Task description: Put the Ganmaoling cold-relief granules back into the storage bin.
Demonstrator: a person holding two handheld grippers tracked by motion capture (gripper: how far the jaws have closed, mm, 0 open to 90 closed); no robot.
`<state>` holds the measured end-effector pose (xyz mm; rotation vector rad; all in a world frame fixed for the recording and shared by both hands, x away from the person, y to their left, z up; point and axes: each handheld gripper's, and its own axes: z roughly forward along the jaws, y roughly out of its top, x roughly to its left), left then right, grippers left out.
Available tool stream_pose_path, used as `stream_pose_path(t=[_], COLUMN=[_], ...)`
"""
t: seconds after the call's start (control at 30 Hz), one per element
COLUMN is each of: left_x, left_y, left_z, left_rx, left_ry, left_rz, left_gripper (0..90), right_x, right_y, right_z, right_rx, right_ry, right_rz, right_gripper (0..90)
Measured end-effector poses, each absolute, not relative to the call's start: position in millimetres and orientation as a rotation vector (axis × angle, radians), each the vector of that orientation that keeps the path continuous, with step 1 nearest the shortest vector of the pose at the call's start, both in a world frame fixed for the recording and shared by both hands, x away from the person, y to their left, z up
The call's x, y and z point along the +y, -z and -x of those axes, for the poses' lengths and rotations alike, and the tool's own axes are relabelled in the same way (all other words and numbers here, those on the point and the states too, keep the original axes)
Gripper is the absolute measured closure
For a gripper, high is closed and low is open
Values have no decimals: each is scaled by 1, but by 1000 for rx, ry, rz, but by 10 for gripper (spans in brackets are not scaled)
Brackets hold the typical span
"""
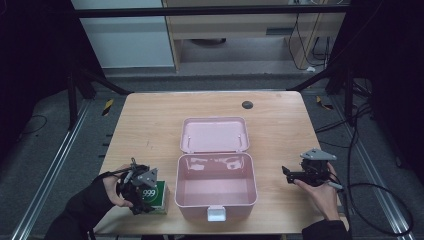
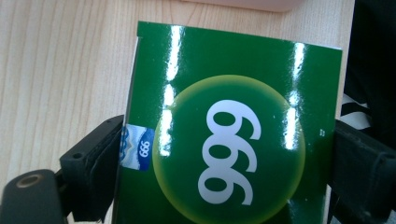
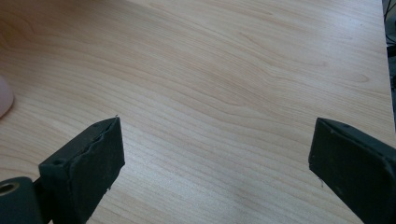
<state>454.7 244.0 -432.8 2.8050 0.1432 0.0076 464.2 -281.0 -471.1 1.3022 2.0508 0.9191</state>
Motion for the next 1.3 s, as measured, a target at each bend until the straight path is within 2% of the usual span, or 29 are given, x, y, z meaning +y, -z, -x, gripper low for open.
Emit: stream_pose_path(t=[0.47, 0.7, 1.3], left_x=[242, 245, 249], left_y=[435, 432, 378], left_z=[-456, -457, -453], left_rx=[135, 182, 221], left_ry=[9, 8, -27], left_rz=[-2819, -2807, -2752], left_gripper=[120, 137, 139], right_x=[-280, -281, -281], right_y=[472, 471, 472], right_z=[-464, -464, -464], right_rx=[2061, 2060, 2062], right_ry=[-903, -903, -905], right_rz=[-1299, -1305, -1306], right_gripper=[40, 42, 45])
